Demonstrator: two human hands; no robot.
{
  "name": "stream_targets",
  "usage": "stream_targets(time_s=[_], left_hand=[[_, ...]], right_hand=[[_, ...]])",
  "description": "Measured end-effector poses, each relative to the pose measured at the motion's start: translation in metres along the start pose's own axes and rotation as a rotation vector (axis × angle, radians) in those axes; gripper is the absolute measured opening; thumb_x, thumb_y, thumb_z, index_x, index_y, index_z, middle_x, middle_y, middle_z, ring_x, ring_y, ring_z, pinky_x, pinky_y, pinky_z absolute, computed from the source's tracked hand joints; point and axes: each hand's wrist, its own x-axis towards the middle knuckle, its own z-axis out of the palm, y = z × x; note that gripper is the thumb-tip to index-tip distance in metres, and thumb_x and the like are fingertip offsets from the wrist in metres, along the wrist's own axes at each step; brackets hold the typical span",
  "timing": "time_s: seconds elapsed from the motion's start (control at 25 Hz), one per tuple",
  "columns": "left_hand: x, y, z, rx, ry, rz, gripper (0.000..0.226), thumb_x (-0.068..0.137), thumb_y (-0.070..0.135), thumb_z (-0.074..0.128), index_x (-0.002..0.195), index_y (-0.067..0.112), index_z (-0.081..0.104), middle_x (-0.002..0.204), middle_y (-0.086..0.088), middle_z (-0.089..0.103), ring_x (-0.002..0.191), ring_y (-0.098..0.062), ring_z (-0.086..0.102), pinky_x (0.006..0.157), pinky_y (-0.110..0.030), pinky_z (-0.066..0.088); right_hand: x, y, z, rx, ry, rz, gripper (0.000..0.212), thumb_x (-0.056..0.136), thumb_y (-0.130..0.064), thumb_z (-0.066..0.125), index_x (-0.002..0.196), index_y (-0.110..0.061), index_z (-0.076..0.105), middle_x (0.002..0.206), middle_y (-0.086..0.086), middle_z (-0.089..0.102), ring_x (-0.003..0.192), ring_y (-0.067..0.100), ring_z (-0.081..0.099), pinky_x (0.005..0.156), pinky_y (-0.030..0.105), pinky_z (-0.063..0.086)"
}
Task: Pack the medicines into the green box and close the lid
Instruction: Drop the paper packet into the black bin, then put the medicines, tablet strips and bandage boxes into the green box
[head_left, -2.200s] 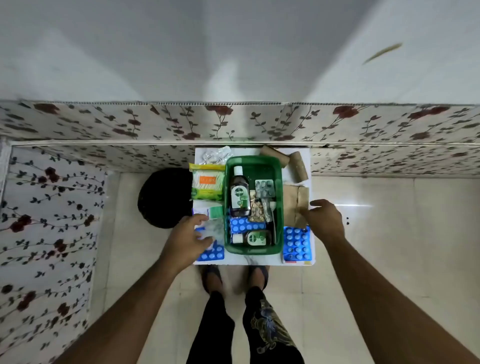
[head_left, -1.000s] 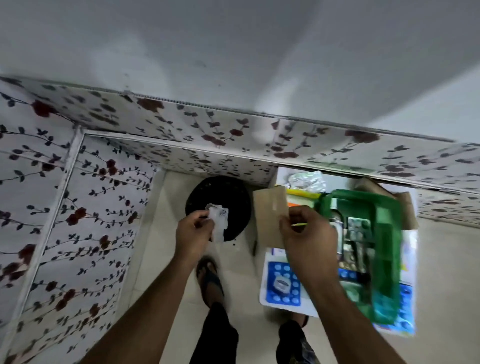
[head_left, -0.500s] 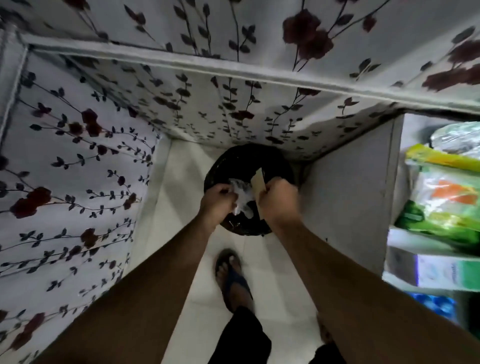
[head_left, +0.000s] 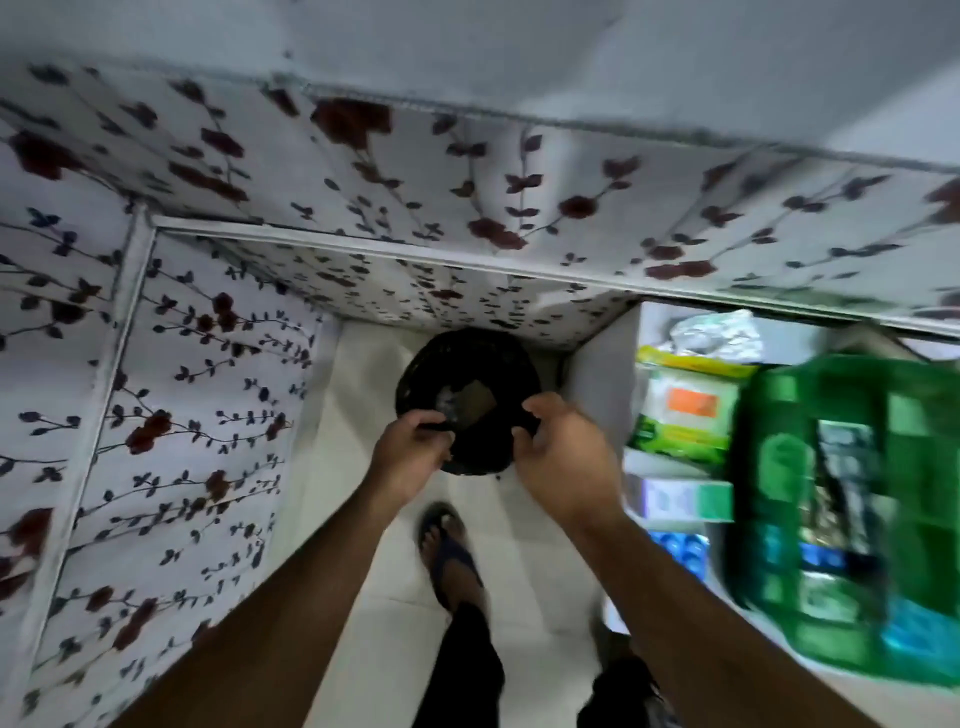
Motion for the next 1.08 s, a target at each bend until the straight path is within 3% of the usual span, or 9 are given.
stream_targets(time_s=[0.12, 0.24, 0.36, 0.48, 0.6, 0.76, 0.92, 1.08], left_hand=[[-0.062, 0.036, 0.027, 0.025, -0.026, 0.077, 0.024, 0.090, 0.002, 0.062, 0.114, 0.001, 0.063, 0.090, -0.019, 0.067, 0.080, -0.029, 0.065, 0.067, -0.030, 0.052], [-0.116, 0.069, 0.064, 0.074, -0.034, 0.186, 0.020, 0.086, 0.007, 0.066, 0.106, 0.010, 0.068, 0.090, -0.018, 0.070, 0.086, -0.032, 0.068, 0.076, -0.037, 0.053], [-0.159, 0.084, 0.105, 0.211, -0.021, 0.313, 0.025, 0.079, 0.011, 0.073, 0.094, 0.030, 0.067, 0.091, -0.007, 0.073, 0.083, -0.020, 0.068, 0.079, -0.035, 0.054], [-0.178, 0.086, 0.148, 0.501, -0.015, 0.489, 0.036, 0.074, 0.011, 0.079, 0.104, 0.027, 0.067, 0.100, 0.002, 0.067, 0.090, -0.011, 0.062, 0.080, -0.027, 0.047], [-0.179, 0.078, 0.168, 0.689, 0.014, 0.593, 0.050, 0.068, 0.010, 0.082, 0.115, 0.021, 0.067, 0.110, -0.001, 0.061, 0.098, -0.017, 0.059, 0.084, -0.025, 0.042], [-0.165, 0.061, 0.176, 0.876, 0.053, 0.678, 0.059, 0.067, 0.016, 0.083, 0.123, 0.018, 0.064, 0.118, -0.010, 0.060, 0.106, -0.032, 0.056, 0.090, -0.040, 0.048], [-0.156, 0.053, 0.177, 0.977, 0.092, 0.741, 0.055, 0.068, 0.020, 0.083, 0.121, 0.016, 0.066, 0.110, -0.012, 0.062, 0.100, -0.034, 0.057, 0.086, -0.044, 0.050], [-0.159, 0.056, 0.177, 1.088, 0.112, 0.762, 0.050, 0.071, 0.022, 0.080, 0.119, 0.011, 0.068, 0.106, -0.013, 0.064, 0.098, -0.036, 0.059, 0.082, -0.043, 0.051]], right_hand=[[-0.052, 0.004, -0.069, 0.082, 0.049, -0.107, 0.032, 0.082, -0.034, 0.057, 0.112, -0.025, 0.063, 0.105, 0.001, 0.071, 0.097, 0.026, 0.068, 0.078, 0.036, 0.054], [-0.091, 0.029, -0.148, 0.240, 0.118, -0.143, 0.023, 0.084, -0.036, 0.058, 0.104, -0.026, 0.066, 0.096, -0.009, 0.072, 0.085, 0.010, 0.069, 0.071, 0.033, 0.056], [-0.113, 0.089, -0.220, 0.415, 0.245, -0.064, 0.010, 0.087, -0.022, 0.065, 0.096, -0.023, 0.070, 0.083, -0.013, 0.072, 0.073, 0.002, 0.067, 0.065, 0.022, 0.054], [-0.112, 0.180, -0.266, 0.370, 0.413, 0.127, 0.010, 0.086, -0.016, 0.065, 0.089, -0.025, 0.070, 0.078, -0.013, 0.071, 0.067, 0.001, 0.066, 0.065, 0.023, 0.052], [-0.096, 0.248, -0.267, 0.262, 0.396, 0.331, 0.015, 0.088, -0.024, 0.063, 0.102, -0.022, 0.068, 0.086, -0.008, 0.070, 0.067, 0.005, 0.063, 0.064, 0.025, 0.050], [-0.072, 0.290, -0.244, 0.185, 0.352, 0.419, 0.031, 0.087, -0.033, 0.064, 0.116, -0.020, 0.063, 0.108, 0.003, 0.072, 0.097, 0.025, 0.065, 0.075, 0.030, 0.042], [-0.057, 0.299, -0.230, 0.231, 0.269, 0.462, 0.030, 0.084, -0.031, 0.067, 0.112, -0.020, 0.064, 0.105, 0.004, 0.075, 0.082, 0.023, 0.062, 0.061, 0.026, 0.040], [-0.054, 0.301, -0.224, 0.234, 0.282, 0.443, 0.030, 0.081, -0.029, 0.072, 0.108, -0.018, 0.067, 0.103, 0.006, 0.076, 0.093, 0.027, 0.068, 0.077, 0.032, 0.049]])
